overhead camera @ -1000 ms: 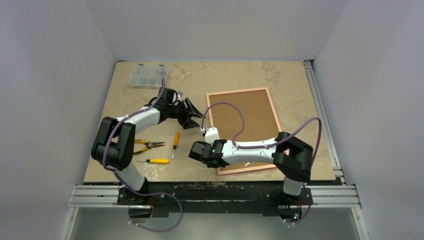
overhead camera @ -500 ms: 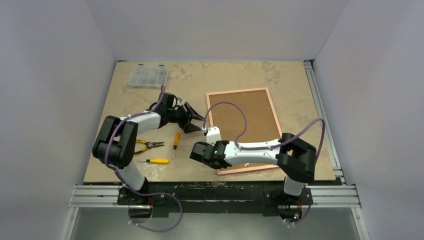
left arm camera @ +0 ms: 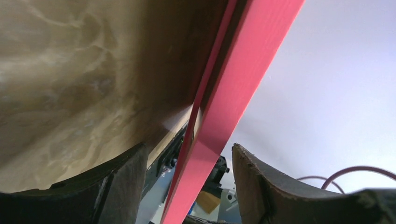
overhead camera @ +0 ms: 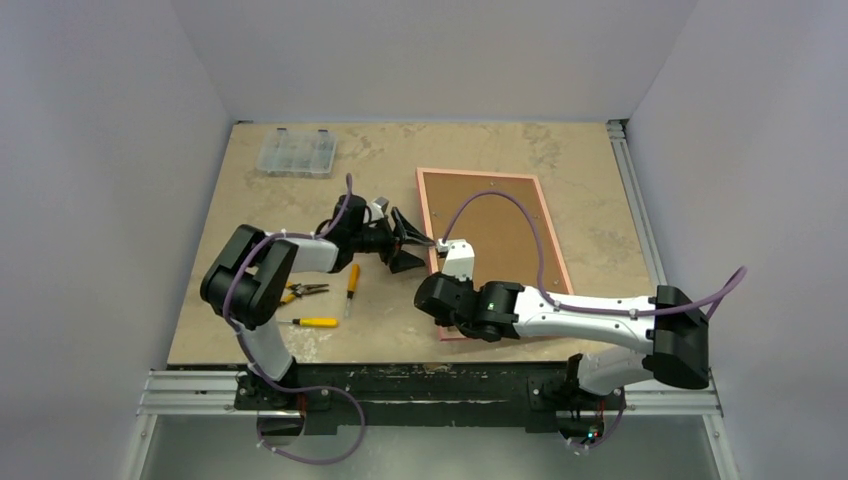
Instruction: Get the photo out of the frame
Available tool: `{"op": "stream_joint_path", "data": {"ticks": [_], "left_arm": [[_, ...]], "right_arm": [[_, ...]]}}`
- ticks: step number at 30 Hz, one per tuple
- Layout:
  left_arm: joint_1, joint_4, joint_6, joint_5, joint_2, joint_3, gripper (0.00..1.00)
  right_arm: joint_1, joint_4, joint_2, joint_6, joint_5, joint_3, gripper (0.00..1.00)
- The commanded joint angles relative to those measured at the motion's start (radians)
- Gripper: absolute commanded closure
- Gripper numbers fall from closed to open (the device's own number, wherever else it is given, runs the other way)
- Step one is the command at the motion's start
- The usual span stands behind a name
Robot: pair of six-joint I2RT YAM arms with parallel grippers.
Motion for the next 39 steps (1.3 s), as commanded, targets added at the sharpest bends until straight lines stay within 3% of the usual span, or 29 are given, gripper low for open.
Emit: {"op": "stream_joint_path", "data": {"ticks": [1,11,17,22,27,30,34,39], "left_arm": [[-0.031,0.256,-0.082,0.030,0.009,-0.040,0.36],[-0.081,0.146,0.026,0.007,-0.008,0.011,0.41],[-0.083,-0.007,0.143,-0.011,-0.057,0.061,0.67],[-0.087,-0.153,0.253,-0.041,-0.128,0.112,0.85],[-0.098,-0.223,0.305,-0.055,-0.177,0.137,0.96],[-0.102,-0.237,0.312,-0.057,-0.195,0.139,0.98],[-0.106,-0.243,0.310,-0.056,-0.210,0.142,1.00],[-0.108,-0.265,0.320,-0.056,-0.235,0.151,1.00]], "right_arm": [[-0.003,0.097,-0.049,-0.011,0.028,-0.005,1.00],[-0.005,0.138,-0.046,-0.034,-0.010,0.005,1.00],[-0.004,0.079,-0.035,-0.036,-0.010,0.040,1.00],[-0.002,-0.072,0.006,-0.035,0.042,0.118,1.00],[0.011,-0.261,0.087,-0.027,0.114,0.253,0.59],[0.021,-0.437,0.181,0.008,0.176,0.371,0.40],[0.035,-0.613,0.325,0.046,0.249,0.545,0.26],[0.051,-0.840,0.522,0.151,0.333,0.761,0.22]]}}
